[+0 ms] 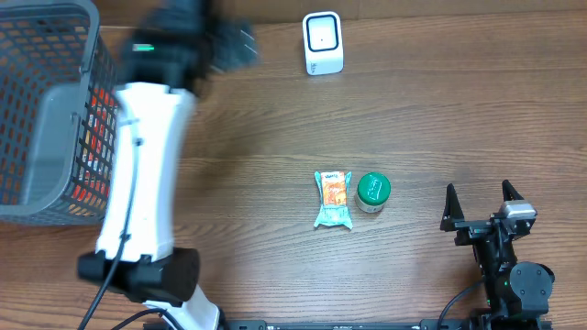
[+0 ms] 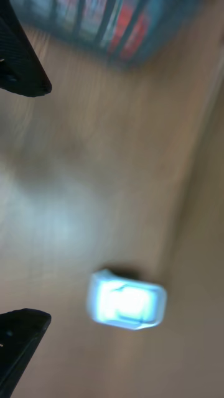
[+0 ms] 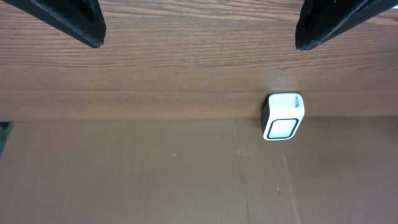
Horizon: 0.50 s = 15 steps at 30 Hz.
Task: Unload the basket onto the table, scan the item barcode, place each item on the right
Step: 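Move the left gripper back into the grey basket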
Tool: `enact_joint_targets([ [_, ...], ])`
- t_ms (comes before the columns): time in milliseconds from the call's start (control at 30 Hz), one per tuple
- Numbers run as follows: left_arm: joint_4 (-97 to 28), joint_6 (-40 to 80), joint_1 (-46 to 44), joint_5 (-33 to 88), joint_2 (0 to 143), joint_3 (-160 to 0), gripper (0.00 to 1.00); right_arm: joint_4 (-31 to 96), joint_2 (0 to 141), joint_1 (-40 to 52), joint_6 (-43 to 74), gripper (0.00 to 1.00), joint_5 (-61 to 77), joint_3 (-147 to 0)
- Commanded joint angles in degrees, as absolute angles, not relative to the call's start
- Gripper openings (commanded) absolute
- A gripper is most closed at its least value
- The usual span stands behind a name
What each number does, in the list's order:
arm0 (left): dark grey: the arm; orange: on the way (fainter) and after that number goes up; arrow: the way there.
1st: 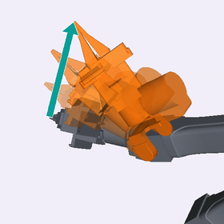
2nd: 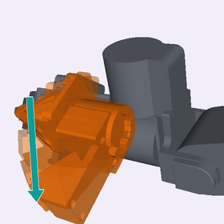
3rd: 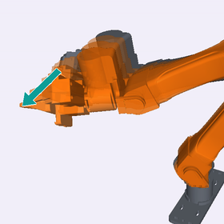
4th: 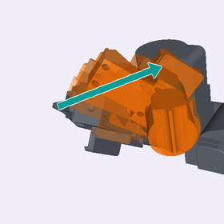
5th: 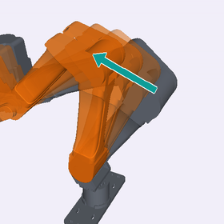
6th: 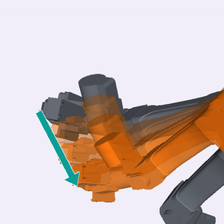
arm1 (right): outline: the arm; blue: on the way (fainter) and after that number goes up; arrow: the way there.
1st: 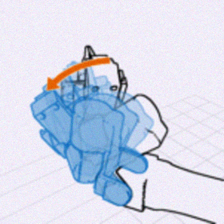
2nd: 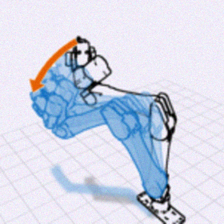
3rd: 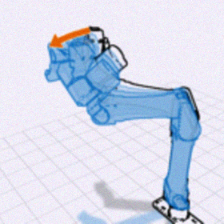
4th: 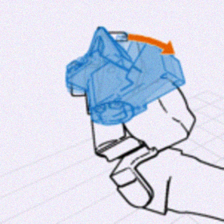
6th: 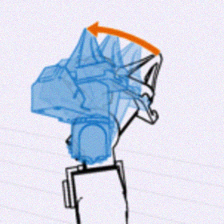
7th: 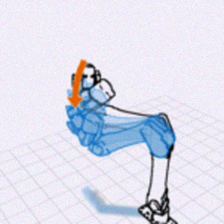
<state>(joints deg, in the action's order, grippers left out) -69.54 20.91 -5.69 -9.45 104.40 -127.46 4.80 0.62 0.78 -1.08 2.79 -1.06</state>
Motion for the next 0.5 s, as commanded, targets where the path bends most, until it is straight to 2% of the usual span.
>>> enact_joint_targets([
  [0,-70.1,18.7,1.9,-12.5,104.1,-135.2,1.00,4.6,0.2,0.6,-1.1,1.00,3.1,-0.4],
  [200,-70.0,18.6,17.6,-12.5,104.2,-138.3,1.00,4.6,0.2,0.6,-1.1,1.00,3.1,-0.4],
  [467,-69.8,19.5,34.0,-12.4,104.3,-132.4,1.00,4.6,0.2,0.6,-1.1,1.00,3.1,-0.4],
])
